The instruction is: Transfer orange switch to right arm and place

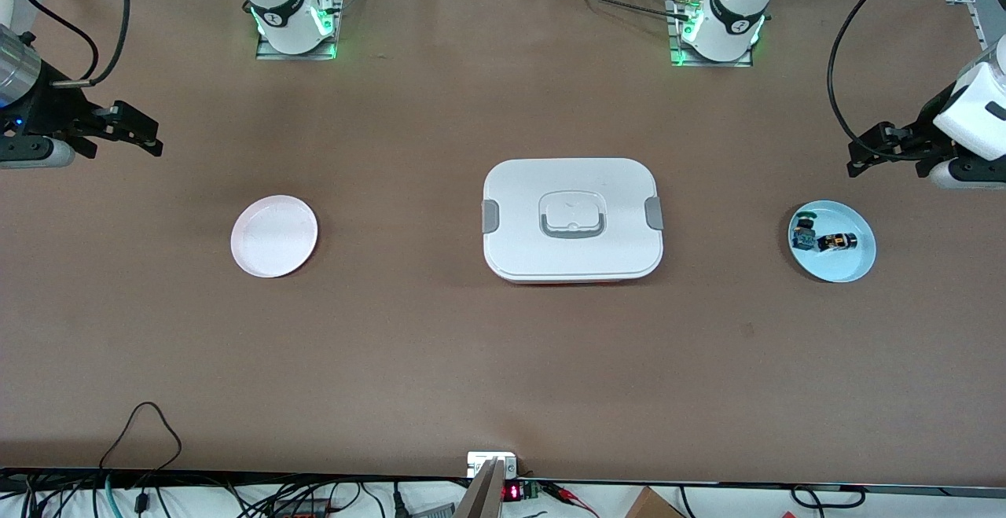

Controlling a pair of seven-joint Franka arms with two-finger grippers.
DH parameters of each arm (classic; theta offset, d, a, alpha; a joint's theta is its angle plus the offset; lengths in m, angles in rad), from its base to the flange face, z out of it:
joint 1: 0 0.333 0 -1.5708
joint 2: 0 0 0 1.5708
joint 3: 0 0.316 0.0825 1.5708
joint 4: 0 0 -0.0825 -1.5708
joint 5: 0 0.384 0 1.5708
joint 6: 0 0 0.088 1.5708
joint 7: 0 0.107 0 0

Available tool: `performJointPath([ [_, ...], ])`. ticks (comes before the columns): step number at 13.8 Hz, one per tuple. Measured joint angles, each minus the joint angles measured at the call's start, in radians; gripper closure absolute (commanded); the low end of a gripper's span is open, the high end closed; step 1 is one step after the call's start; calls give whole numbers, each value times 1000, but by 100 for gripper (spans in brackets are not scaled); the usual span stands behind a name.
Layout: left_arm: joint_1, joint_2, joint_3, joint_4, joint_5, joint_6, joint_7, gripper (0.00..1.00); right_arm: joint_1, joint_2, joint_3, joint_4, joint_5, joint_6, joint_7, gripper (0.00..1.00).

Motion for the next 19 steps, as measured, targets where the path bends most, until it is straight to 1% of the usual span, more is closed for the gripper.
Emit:
performJointPath([
  [6,3,1,0,4,0,-48,0,0,0,1,0,-3,0,0,0,0],
  [19,3,1,0,6,0,-52,-4,0,-1,1,-3,-4,-1,-7,0,0],
])
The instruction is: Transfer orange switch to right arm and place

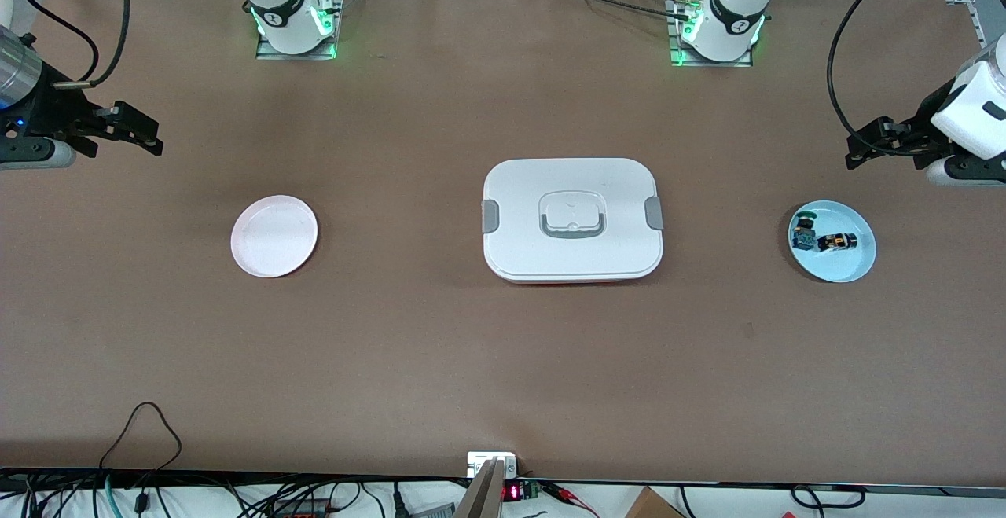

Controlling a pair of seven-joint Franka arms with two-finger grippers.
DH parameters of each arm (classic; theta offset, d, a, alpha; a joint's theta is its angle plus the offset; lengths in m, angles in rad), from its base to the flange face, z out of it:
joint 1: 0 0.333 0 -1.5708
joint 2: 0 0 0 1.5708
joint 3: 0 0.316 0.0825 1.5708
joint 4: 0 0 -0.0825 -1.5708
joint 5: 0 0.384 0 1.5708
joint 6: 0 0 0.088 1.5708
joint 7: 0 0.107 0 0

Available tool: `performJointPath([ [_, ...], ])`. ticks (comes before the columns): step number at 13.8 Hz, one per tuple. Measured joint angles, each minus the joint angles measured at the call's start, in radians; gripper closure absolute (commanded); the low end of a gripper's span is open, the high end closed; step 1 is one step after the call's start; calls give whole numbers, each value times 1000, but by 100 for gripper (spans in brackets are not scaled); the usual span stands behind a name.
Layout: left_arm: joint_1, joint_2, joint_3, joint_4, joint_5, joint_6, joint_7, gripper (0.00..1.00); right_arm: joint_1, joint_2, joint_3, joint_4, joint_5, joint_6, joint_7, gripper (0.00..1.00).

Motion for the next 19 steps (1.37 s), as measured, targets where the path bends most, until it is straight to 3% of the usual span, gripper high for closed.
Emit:
performJointPath([
  [13,0,3,-1,0,0,-13,-5,0,-5,1,-2,0,0,-1,0,0],
  [19,27,70,4,-3,1,-180,-10,0,-5,1,-1,0,0,0,0,0],
])
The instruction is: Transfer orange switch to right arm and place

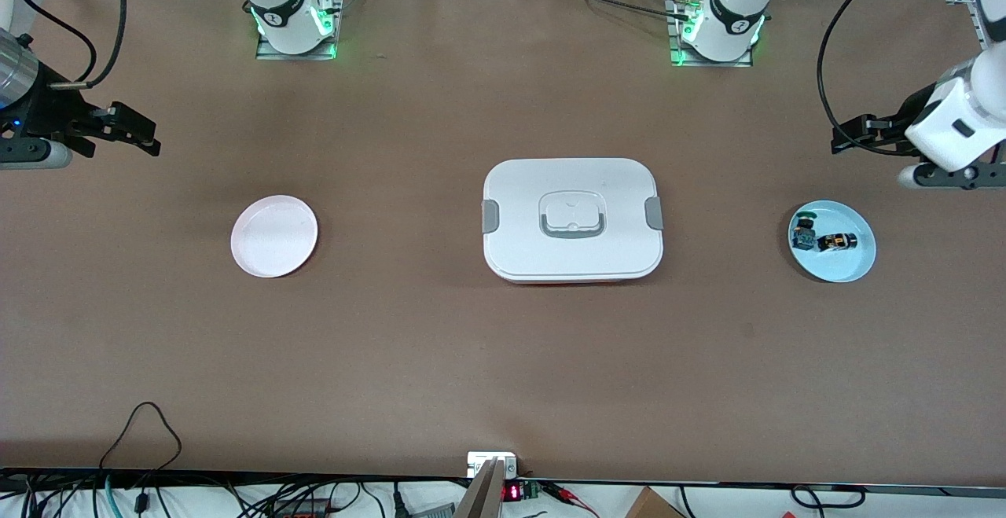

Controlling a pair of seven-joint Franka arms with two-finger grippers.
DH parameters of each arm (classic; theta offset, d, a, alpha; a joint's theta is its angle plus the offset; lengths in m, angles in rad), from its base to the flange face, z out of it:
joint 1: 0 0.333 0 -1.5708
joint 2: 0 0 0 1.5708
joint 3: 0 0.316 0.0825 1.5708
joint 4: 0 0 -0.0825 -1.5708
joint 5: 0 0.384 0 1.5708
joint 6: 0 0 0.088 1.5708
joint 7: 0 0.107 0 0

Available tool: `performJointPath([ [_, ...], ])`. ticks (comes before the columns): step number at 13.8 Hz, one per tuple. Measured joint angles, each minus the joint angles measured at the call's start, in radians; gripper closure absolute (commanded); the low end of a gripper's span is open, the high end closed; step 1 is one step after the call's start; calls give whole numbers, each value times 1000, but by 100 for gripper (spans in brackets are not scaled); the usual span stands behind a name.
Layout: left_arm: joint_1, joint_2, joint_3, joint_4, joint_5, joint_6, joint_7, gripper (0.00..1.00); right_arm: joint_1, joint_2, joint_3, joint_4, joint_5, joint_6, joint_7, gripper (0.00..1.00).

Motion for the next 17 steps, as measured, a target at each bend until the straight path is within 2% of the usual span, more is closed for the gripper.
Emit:
performJointPath([
  [2,68,75,4,-1,0,15,4,0,0,0,0,0,0,1,0,0],
  [5,167,223,6,-7,0,213,41,0,0,1,0,0,0,2,0,0],
  [8,213,339,6,-8,0,379,87,0,0,2,0,0,0,2,0,0],
  [10,218,370,6,-21,0,449,95,1,0,3,0,0,-6,2,0,0],
  [13,226,381,6,-123,0,638,128,1,2,4,1,0,-38,2,0,0],
  [17,253,382,6,-216,0,771,216,4,2,9,2,0,-43,2,0,0],
])
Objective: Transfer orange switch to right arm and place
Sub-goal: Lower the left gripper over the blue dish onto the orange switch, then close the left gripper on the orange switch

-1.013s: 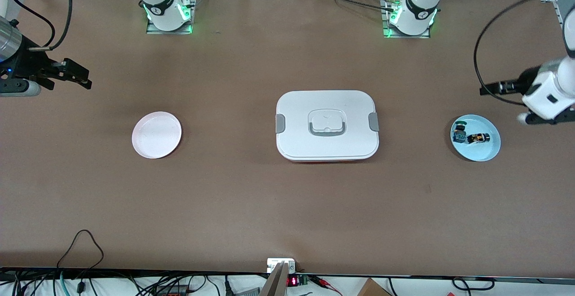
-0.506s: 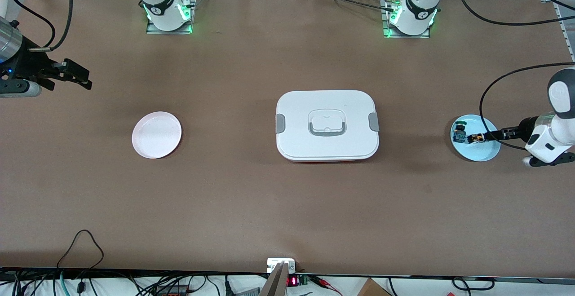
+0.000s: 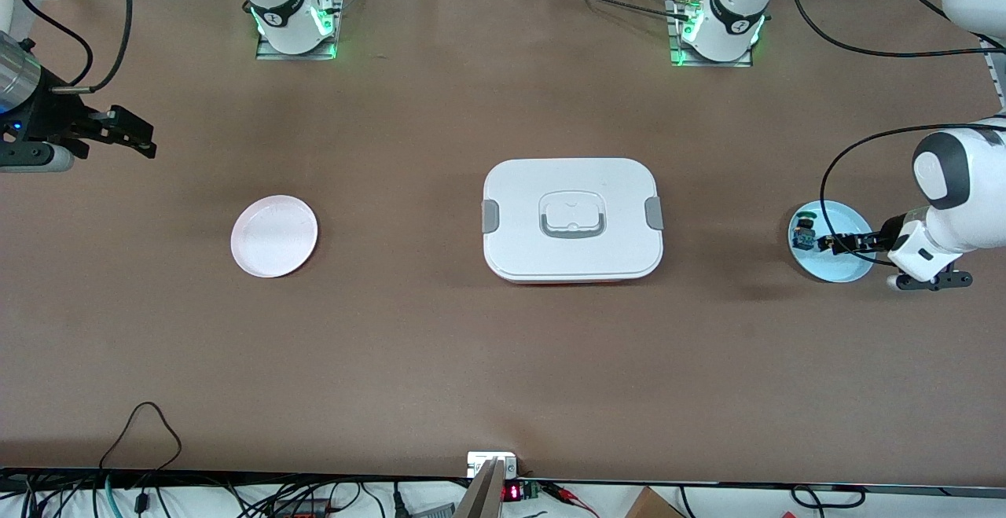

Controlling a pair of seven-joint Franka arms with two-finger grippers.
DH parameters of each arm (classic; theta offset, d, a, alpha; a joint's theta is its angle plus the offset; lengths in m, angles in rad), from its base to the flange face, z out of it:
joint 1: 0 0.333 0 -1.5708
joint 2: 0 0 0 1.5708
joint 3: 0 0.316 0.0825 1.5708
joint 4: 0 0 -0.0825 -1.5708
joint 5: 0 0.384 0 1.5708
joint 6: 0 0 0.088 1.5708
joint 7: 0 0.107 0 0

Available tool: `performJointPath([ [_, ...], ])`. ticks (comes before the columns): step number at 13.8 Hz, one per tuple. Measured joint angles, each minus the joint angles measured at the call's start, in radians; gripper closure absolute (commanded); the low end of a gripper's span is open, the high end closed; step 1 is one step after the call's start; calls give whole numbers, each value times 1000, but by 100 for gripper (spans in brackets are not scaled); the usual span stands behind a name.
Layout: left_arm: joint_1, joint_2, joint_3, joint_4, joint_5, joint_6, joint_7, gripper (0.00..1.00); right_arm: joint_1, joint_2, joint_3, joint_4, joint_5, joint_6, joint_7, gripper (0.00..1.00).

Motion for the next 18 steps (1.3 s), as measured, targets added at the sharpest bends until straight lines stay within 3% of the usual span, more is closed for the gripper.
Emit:
performJointPath([
  [7,30,9,-1,-109,0,169,61,4,0,1,0,0,1,0,0,0],
  [18,36,62,-6,-129,0,234,61,4,4,-3,3,0,1,-2,0,0],
])
